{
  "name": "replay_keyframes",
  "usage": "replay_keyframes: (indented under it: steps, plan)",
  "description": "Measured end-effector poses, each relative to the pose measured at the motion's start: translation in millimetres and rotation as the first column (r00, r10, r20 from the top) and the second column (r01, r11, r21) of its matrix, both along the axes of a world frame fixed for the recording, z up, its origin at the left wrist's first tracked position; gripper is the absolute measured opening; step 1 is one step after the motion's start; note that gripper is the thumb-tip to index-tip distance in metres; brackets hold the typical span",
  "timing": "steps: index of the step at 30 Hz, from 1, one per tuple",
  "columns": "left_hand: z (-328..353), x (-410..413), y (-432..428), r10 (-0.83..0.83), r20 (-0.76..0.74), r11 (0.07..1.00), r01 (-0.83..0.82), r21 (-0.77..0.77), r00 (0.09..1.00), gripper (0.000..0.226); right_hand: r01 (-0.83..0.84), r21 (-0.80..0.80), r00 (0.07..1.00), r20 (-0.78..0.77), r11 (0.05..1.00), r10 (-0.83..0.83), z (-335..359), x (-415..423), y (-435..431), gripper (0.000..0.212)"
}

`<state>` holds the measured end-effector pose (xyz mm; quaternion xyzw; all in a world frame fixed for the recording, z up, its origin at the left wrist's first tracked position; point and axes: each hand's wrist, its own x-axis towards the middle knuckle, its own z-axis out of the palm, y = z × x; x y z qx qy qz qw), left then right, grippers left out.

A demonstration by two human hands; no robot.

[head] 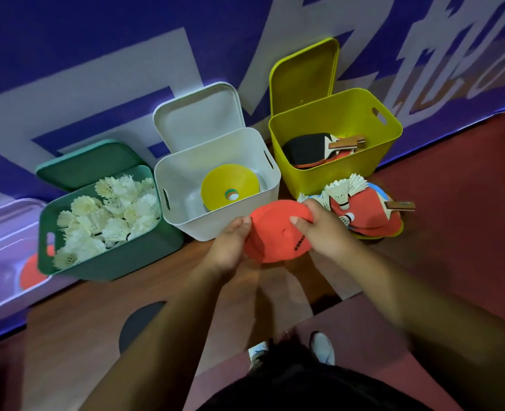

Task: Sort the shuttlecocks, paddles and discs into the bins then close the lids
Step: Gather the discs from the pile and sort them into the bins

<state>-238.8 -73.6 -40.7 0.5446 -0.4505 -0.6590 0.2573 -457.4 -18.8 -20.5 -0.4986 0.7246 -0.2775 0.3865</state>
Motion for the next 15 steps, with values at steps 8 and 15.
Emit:
replay_keyframes:
  steps: [8,15]
  plan:
    - [21.9,13.6,44.7,0.337,-0.124,0.941,-0.338,0.013,0.933,0.032,-0.148,-0.103,0.973,0.160,0.984,0.163,22.2,35.9,-17.0,0.048]
    - [48.2,74.3,86.9,0.587,-0.155,0.803,-0.596,-0.018,0.795,0.050,-0.421,-0.047,0.902,0.084,0.906,0.423,38.2,94.4,-21.1,0.042]
